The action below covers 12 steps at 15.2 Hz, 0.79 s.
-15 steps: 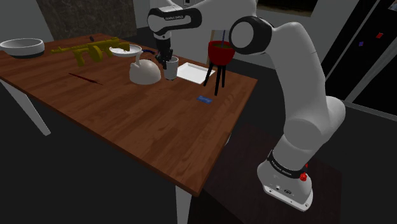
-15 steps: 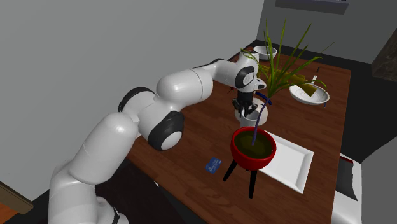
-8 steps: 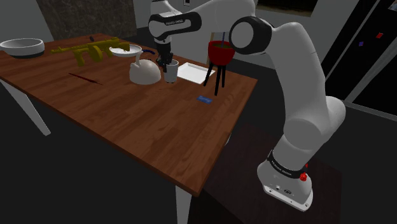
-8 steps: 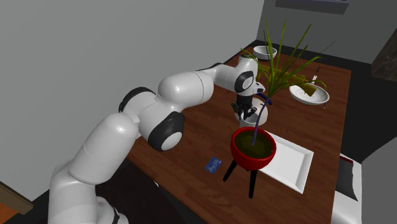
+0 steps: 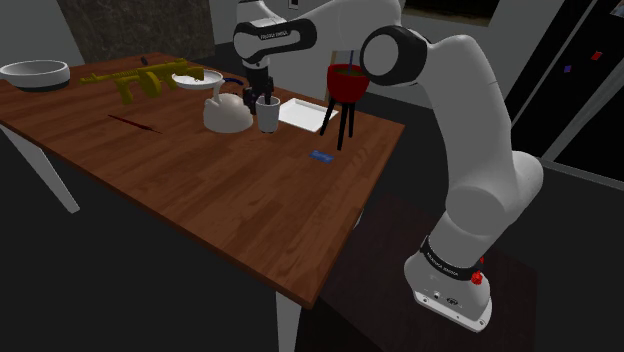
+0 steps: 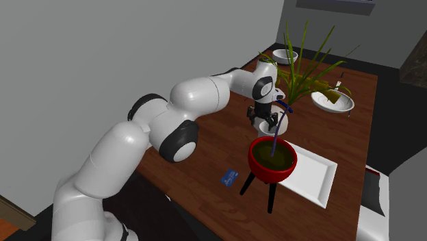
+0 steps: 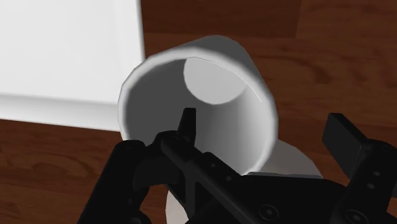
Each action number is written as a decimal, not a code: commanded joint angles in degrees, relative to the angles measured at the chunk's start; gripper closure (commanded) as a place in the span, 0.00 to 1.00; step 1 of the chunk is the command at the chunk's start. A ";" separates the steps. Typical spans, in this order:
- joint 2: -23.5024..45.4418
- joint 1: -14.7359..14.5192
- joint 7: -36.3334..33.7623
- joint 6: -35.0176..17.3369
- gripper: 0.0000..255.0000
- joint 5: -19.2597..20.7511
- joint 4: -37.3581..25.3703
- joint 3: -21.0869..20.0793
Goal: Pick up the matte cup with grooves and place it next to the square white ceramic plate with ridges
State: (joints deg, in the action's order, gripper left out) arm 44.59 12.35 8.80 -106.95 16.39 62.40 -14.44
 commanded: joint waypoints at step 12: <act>-0.76 -0.96 0.68 6.66 0.00 -0.41 -6.01 -0.24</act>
State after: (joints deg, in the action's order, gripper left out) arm 43.82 11.39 9.47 -100.32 15.98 56.43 -14.69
